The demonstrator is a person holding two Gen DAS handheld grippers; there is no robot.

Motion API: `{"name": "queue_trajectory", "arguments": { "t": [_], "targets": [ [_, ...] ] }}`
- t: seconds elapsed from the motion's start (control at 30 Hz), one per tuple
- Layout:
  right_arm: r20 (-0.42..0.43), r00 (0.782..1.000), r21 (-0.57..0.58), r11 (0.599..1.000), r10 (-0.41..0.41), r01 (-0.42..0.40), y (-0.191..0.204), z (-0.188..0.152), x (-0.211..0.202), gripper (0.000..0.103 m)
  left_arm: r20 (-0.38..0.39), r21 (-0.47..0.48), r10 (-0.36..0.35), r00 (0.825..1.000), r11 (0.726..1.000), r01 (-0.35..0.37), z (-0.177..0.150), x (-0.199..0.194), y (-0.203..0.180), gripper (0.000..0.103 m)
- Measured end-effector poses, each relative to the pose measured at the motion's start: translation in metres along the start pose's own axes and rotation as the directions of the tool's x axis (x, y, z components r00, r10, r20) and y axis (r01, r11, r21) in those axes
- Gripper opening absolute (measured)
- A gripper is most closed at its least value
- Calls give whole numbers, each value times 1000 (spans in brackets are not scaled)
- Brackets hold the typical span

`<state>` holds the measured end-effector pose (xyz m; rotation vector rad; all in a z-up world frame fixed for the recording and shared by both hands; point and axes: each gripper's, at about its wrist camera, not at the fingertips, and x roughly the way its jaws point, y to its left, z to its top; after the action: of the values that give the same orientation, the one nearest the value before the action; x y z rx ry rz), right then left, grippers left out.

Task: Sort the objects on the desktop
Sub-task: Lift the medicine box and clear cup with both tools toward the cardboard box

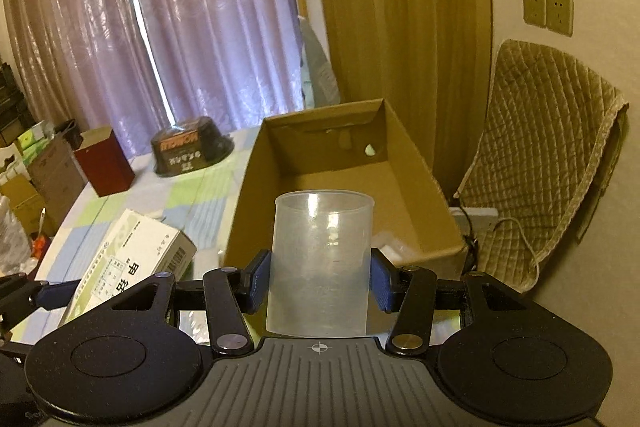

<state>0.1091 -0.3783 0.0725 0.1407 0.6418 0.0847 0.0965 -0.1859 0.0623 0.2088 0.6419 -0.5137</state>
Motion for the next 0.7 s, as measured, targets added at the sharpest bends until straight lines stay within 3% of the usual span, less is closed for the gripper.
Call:
{"name": "queue_trajectory", "arguments": {
  "t": [0.3,0.7],
  "targets": [
    [7,1000,-20,1000,-18,19,-20,30,29,51,25,35,-27,999,999,27,43,35,-6,67],
    [-18,999,-20,999,-35,35,-45,46,68,51,17,57,-54,998,997,53,71,79,-13,67]
  ]
}}
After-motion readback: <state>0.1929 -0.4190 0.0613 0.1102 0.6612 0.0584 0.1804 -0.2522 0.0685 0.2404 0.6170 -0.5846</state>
